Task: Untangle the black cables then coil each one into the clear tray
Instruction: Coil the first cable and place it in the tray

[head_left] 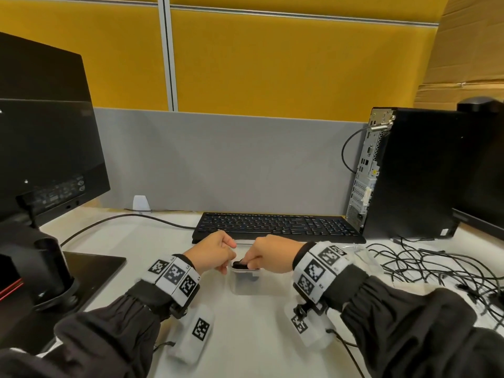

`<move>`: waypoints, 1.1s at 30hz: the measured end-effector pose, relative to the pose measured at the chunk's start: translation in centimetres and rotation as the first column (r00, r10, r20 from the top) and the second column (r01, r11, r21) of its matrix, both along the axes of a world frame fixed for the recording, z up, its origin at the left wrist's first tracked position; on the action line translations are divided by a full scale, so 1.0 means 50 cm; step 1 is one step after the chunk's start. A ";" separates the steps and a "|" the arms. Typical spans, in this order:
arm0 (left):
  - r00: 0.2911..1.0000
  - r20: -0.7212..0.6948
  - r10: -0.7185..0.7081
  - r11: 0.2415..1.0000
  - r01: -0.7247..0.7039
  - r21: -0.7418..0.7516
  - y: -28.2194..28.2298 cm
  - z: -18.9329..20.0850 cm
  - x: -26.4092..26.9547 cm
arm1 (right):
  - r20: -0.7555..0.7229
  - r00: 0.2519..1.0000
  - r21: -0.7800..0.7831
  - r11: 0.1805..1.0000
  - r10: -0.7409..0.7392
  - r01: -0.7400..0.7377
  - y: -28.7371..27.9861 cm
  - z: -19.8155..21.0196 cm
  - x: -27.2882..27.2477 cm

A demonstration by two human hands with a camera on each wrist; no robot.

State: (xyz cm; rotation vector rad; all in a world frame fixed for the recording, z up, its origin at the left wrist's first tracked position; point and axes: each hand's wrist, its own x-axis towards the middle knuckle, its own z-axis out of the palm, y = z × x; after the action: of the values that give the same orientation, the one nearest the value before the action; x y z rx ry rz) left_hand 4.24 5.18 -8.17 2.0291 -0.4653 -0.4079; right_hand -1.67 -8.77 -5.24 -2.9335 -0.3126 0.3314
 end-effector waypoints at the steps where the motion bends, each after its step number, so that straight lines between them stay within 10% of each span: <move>1: 1.000 -0.008 0.003 1.000 -0.003 -0.010 0.000 0.000 -0.001 | 0.013 1.000 0.007 1.000 0.004 -0.005 -0.001 0.003 0.003; 10: 0.997 -0.073 0.010 0.997 -0.016 -0.080 0.002 0.004 -0.008 | -0.012 0.991 0.058 0.989 -0.135 0.135 0.006 0.006 0.025; 17: 0.997 -0.083 0.005 0.995 -0.013 -0.099 0.005 0.003 -0.013 | -0.014 0.993 -0.222 0.969 -0.118 0.112 0.065 -0.008 0.058; 27: 0.997 -0.064 0.049 0.996 -0.054 -0.078 0.001 -0.005 -0.008 | 0.105 0.964 0.518 0.841 -0.246 0.158 -0.143 0.087 -0.077; 33: 0.995 0.022 0.096 0.994 -0.097 0.059 0.002 0.001 -0.019 | -0.219 0.944 -0.136 0.966 -0.246 0.220 -0.236 0.092 -0.231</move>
State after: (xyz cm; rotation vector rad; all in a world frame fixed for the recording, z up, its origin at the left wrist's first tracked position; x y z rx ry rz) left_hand 3.29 5.27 -8.10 2.1056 -0.3689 -0.3474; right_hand -13.21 -20.60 -0.66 -2.9521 0.0900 0.6705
